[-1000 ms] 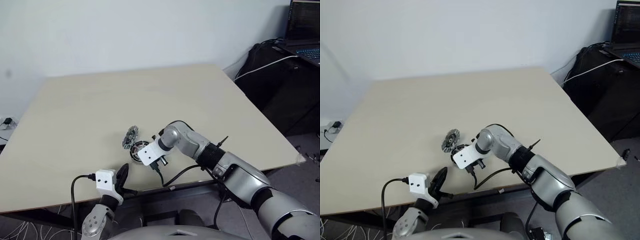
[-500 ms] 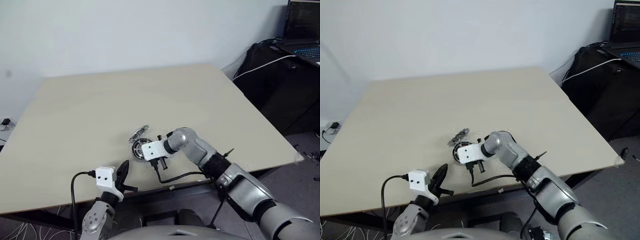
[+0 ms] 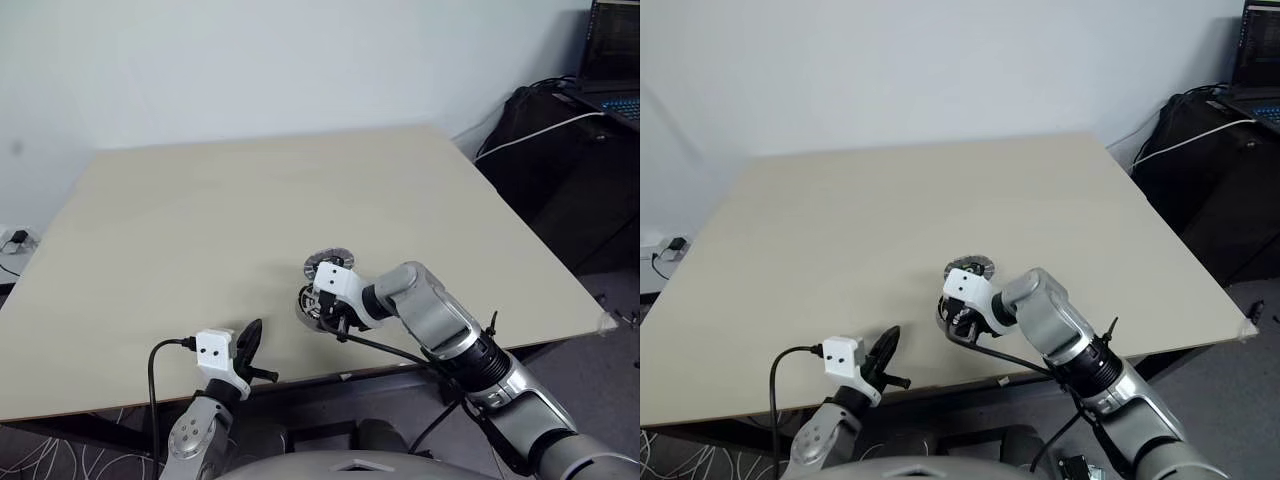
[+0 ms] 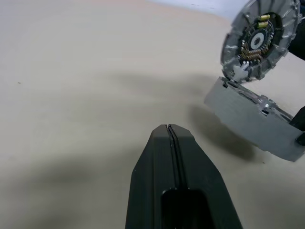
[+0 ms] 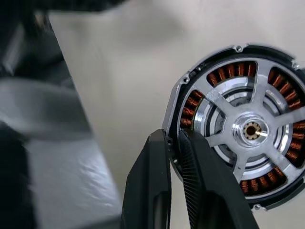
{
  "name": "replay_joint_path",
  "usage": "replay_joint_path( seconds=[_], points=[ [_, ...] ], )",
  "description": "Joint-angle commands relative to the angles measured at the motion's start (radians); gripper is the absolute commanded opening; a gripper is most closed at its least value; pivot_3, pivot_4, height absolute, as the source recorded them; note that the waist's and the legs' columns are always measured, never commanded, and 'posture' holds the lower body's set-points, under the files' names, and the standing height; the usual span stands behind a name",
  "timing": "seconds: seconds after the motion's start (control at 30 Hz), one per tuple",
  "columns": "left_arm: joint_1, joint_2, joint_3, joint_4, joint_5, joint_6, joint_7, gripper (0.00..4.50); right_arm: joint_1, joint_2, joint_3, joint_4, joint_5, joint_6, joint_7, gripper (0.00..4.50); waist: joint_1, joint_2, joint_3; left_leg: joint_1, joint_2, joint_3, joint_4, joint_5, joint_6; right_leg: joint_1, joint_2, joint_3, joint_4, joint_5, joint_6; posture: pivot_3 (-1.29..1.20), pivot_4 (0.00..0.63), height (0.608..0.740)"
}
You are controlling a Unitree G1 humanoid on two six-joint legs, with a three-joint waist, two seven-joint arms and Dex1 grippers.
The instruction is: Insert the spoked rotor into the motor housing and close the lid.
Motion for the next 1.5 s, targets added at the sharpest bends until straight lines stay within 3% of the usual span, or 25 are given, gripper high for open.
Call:
replay_joint_path(
  seconds=[0.03, 0.17, 0.47, 0.7, 0.8, 0.87, 1.0, 1.17, 1.5],
  points=[
    [-0.004, -0.005, 0.000, -0.006, -0.014, -0.012, -0.011, 0.00, -0.048, 0.060, -0.062, -0.071, 0.081, 0.168, -0.080, 0.07, 0.000, 0.000, 0.000, 0.000, 0.000, 0.000, 0.000, 0.000, 0.000, 0.000, 0.000, 0.000, 0.000, 0.000, 0.000, 0.00, 0.000, 0.740],
    [0.002, -0.008, 0.000, -0.010, -0.016, -0.010, -0.009, 0.00, -0.067, 0.136, -0.081, -0.015, 0.119, 0.240, -0.206, 0.07, -0.002, 0.000, 0.000, 0.000, 0.000, 0.000, 0.000, 0.000, 0.000, -0.001, 0.000, 0.000, 0.000, 0.000, 0.000, 0.00, 0.000, 0.740],
    [0.012, -0.016, -0.001, -0.014, -0.014, -0.011, -0.007, 0.00, -0.084, 0.285, -0.131, 0.245, 0.127, 0.089, -0.490, 0.07, -0.008, 0.000, 0.000, 0.000, -0.001, 0.000, 0.000, 0.000, -0.001, 0.000, 0.001, 0.000, 0.001, 0.000, 0.000, 0.00, 0.000, 0.740],
    [0.014, -0.018, 0.004, -0.015, -0.013, -0.008, -0.005, 0.00, -0.084, 0.319, -0.143, 0.246, 0.215, 0.088, -0.526, 2.24, -0.013, 0.001, -0.001, 0.002, -0.001, 0.000, 0.000, 0.001, -0.003, 0.002, 0.001, 0.000, 0.001, 0.001, 0.003, 0.00, 0.000, 0.740],
    [0.014, -0.017, 0.004, -0.016, -0.014, -0.005, -0.006, 0.00, -0.092, 0.312, -0.153, 0.180, 0.280, 0.108, -0.502, 2.24, -0.021, 0.001, -0.001, 0.001, -0.001, 0.000, 0.000, 0.002, -0.001, 0.001, 0.002, 0.000, 0.001, 0.001, 0.002, 0.00, 0.000, 0.740],
    [0.013, -0.016, 0.003, -0.017, -0.014, -0.003, -0.008, 0.00, -0.094, 0.259, -0.106, 0.102, 0.306, 0.056, -0.465, 2.24, -0.026, 0.001, -0.001, 0.001, -0.001, 0.000, -0.001, 0.002, -0.001, 0.001, 0.002, 0.000, 0.001, 0.001, 0.002, 0.00, 0.000, 0.740],
    [0.009, -0.014, 0.001, -0.018, -0.015, 0.003, -0.010, 0.00, -0.095, 0.038, 0.099, -0.041, 0.250, -0.260, -0.346, 2.24, -0.028, 0.001, -0.001, 0.001, -0.002, 0.000, -0.001, 0.001, 0.000, 0.000, 0.001, -0.001, -0.001, 0.000, 0.002, 0.00, 0.000, 0.740],
    [0.002, -0.013, 0.000, -0.015, -0.015, 0.008, -0.013, 0.00, -0.115, -0.168, 0.278, 0.007, 0.101, -0.620, -0.230, 2.24, -0.029, 0.000, 0.000, 0.001, -0.002, 0.000, -0.001, 0.001, 0.001, 0.001, 0.000, -0.001, -0.001, -0.003, 0.008, 0.00, 0.000, 0.740],
    [0.011, -0.018, -0.002, -0.023, -0.013, 0.011, -0.014, 0.00, -0.137, -0.185, 0.358, 0.171, -0.039, -0.826, -0.103, 2.24, -0.024, -0.003, 0.002, 0.002, -0.001, 0.000, 0.001, 0.001, 0.001, 0.003, 0.001, -0.001, -0.001, -0.002, 0.006, 0.00, 0.000, 0.740]
  ],
)
